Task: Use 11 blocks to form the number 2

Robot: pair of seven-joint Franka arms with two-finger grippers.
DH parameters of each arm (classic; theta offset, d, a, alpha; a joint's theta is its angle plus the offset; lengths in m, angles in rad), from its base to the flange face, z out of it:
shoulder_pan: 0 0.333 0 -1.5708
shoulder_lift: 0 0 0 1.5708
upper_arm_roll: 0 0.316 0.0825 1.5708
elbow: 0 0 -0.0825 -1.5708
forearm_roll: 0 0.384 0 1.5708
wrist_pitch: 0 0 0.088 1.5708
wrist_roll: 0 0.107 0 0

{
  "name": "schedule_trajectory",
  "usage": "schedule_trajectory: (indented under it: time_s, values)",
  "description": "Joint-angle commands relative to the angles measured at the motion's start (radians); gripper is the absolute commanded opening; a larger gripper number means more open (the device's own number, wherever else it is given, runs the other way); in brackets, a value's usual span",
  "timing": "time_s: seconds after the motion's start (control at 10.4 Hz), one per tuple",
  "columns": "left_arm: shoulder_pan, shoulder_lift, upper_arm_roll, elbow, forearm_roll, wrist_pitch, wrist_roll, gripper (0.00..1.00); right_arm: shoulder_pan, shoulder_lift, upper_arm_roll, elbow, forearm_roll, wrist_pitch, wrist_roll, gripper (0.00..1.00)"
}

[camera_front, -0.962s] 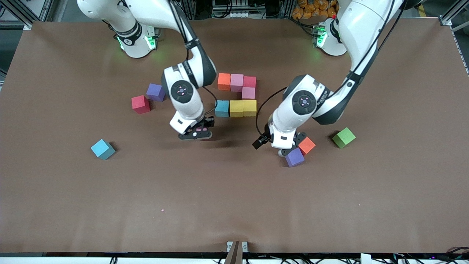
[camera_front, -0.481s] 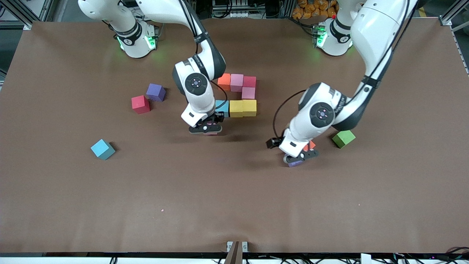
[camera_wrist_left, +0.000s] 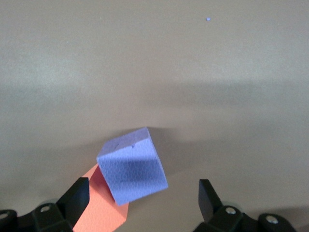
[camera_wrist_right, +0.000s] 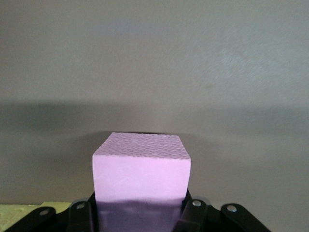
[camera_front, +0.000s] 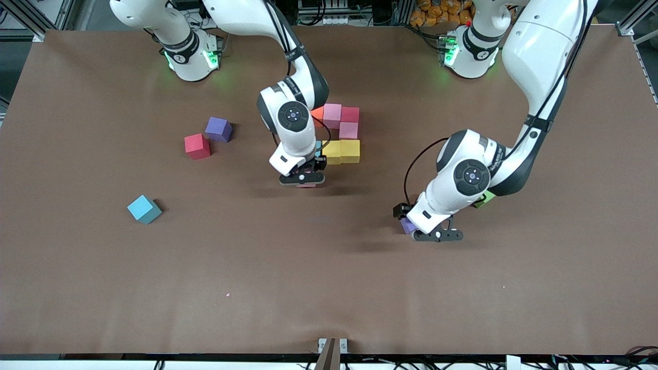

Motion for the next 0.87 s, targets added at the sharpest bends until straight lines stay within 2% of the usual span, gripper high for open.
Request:
schedule_trajectory:
  time_s: [0.0, 0.29, 0.58, 0.77]
  values:
    - [-0.014, 0.034, 0.024, 0.049, 0.026, -0.025, 0.06, 1.0, 0.003, 0.017, 0.013, 0.019, -0.007, -0.002, 0.034, 0.51]
    - [-0.022, 0.069, 0.032, 0.075, 0.026, -0.025, 0.091, 1.0, 0.004, 0.017, 0.024, 0.009, -0.009, -0.002, 0.034, 0.51]
    - [-0.025, 0.083, 0.032, 0.069, 0.023, -0.025, -0.07, 1.0, 0.012, 0.017, 0.026, 0.001, -0.009, -0.002, 0.034, 0.51]
    - [-0.025, 0.084, 0.032, 0.066, 0.028, -0.025, -0.09, 1.0, 0.012, 0.017, 0.024, -0.007, -0.009, -0.002, 0.034, 0.51]
